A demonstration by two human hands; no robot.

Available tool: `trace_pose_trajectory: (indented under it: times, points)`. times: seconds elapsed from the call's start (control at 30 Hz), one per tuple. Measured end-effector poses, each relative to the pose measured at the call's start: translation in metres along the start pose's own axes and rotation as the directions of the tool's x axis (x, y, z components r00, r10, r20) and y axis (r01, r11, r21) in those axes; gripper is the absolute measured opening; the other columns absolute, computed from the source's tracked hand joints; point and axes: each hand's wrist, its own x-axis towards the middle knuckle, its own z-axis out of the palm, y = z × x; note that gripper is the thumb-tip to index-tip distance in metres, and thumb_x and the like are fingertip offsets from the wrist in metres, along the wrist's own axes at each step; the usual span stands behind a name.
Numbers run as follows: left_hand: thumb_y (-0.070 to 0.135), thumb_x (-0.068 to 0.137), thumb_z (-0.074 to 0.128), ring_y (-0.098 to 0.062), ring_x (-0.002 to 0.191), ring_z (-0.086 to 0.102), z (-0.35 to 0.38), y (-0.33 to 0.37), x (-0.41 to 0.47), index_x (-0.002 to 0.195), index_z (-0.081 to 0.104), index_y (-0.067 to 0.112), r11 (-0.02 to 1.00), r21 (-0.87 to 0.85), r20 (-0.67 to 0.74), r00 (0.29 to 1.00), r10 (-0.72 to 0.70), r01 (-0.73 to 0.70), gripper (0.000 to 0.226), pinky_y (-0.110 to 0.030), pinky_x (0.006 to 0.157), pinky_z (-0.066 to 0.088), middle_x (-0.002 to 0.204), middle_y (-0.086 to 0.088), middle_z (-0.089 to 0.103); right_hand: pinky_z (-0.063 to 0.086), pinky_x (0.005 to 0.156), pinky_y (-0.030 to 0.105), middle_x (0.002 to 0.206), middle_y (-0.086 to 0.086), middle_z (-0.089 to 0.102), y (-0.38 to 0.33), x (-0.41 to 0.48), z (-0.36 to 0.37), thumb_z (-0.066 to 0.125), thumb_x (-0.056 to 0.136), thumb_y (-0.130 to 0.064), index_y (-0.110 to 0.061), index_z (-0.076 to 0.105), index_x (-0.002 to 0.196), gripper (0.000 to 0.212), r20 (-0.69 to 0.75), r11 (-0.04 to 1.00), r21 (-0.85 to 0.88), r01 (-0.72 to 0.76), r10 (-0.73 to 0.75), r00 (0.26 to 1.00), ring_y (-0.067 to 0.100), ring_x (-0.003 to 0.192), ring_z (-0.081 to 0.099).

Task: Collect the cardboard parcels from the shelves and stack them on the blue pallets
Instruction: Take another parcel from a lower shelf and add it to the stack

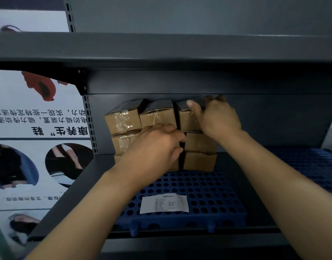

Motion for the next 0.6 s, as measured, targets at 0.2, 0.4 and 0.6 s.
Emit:
trace_pose_trajectory:
  times: [0.2,0.4,0.6]
  points:
    - [0.025,0.091,0.053,-0.015,0.107,0.05,-0.001,0.006,0.002,0.116,0.059,0.02,1.0,-0.023,0.003,1.0,0.009,-0.008,0.026,-0.026,0.092,0.035,0.114,0.003,0.059,0.044,0.09,0.041,0.136,0.019,0.044,0.002,-0.006,-0.01,0.03,0.096,-0.056,-0.009,0.044,0.136,0.063,-0.059,0.999,-0.021,0.027,-0.029,0.998,0.037,0.122,0.045]
    - [0.025,0.091,0.054,-0.015,0.106,0.051,0.002,0.009,0.001,0.114,0.06,0.019,0.998,-0.053,0.003,1.0,0.025,-0.025,0.025,-0.027,0.092,0.037,0.111,0.003,0.06,0.043,0.088,0.037,0.128,0.02,0.052,0.006,-0.013,-0.018,0.031,0.1,-0.045,-0.006,0.048,0.131,0.053,-0.119,0.999,0.009,0.049,-0.048,0.992,0.038,0.117,0.049]
    - [0.022,0.09,0.056,-0.018,0.103,0.054,0.0,0.014,-0.001,0.112,0.061,0.018,0.997,-0.061,0.0,0.999,0.04,-0.04,0.023,-0.033,0.091,0.043,0.108,0.001,0.061,0.046,0.084,0.038,0.123,0.018,0.057,0.006,-0.028,-0.029,0.038,0.1,-0.041,-0.006,0.052,0.128,0.047,-0.147,0.996,-0.002,0.088,-0.087,0.985,0.035,0.113,0.053]
